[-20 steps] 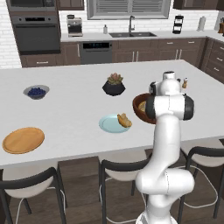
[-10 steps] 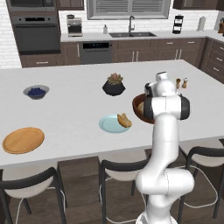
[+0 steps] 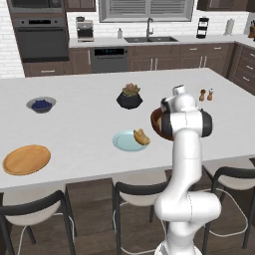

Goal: Place one bun and one sausage from the bowl on each plate.

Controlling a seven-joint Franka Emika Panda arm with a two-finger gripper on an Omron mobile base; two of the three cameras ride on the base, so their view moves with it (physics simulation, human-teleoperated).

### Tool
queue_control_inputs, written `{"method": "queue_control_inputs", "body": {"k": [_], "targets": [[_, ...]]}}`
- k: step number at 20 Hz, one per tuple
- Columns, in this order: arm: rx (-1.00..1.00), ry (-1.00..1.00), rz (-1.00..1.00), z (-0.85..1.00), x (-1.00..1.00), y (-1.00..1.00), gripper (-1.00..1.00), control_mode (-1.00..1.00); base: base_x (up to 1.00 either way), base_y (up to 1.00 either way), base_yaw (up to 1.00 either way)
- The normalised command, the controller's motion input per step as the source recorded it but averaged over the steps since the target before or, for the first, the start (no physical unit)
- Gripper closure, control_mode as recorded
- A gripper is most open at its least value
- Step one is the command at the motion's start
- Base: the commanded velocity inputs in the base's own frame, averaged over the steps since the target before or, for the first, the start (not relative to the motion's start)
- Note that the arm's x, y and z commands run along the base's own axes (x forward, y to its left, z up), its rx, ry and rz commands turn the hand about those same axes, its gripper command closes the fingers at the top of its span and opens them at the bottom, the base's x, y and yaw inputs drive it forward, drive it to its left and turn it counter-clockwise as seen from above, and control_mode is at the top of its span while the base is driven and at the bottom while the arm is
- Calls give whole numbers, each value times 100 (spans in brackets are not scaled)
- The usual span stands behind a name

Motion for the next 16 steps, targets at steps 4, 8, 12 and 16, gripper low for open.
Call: {"method": "queue_control_inputs", "body": {"k": [4, 8, 12, 16], "targets": [[0, 0, 0, -34, 8, 0, -100, -100, 0, 0, 0], [0, 0, 0, -28, 0, 0, -100, -100, 0, 0, 0], [0, 0, 0, -28, 0, -1, -100, -100, 0, 0, 0], [0, 0, 0, -35, 0, -5, -100, -100, 0, 0, 0]]}}
